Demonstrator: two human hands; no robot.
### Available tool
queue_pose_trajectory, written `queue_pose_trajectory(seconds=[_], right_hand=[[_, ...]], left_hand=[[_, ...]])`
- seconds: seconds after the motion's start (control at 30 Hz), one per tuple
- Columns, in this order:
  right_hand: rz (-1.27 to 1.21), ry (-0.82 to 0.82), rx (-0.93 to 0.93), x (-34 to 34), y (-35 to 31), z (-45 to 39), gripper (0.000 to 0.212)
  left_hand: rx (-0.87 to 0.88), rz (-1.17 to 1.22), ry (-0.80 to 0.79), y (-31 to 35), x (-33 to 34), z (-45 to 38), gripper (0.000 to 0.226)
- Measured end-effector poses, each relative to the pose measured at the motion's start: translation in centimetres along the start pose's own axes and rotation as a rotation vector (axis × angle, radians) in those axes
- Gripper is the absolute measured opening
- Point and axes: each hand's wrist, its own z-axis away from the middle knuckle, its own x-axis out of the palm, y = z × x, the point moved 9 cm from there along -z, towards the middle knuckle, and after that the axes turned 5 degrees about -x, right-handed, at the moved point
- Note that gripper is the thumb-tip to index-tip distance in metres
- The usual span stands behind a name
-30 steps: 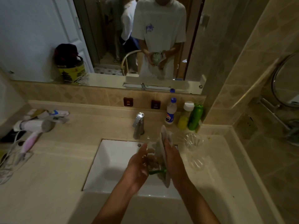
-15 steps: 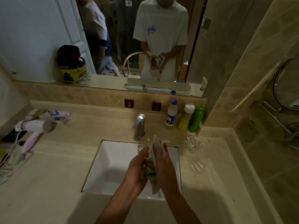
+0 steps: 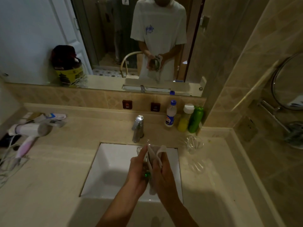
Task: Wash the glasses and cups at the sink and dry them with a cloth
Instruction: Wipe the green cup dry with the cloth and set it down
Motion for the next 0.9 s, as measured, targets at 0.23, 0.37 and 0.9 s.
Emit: queue_pose_trajectory(seconds=[0.23, 0.37, 0.9], right_hand=[[-0.119, 0.022, 0.168, -2.9, -1.5, -3.5, 0.020], [-0.003, -0.098, 0.120, -1.8, -1.9, -2.8, 0.034], [-0.084, 0.008, 0.107, -3.7, -1.2, -1.9, 0.047]], left_hand=[[-0.041, -0.003, -0.159, -0.9, -0.1, 0.0, 0.044], [-0.108, 0.076, -0.179, -1.3, 0.2, 0.1, 0.048], [0.072, -0.383, -0.118, -0.7, 1.5, 1.1, 0.057]])
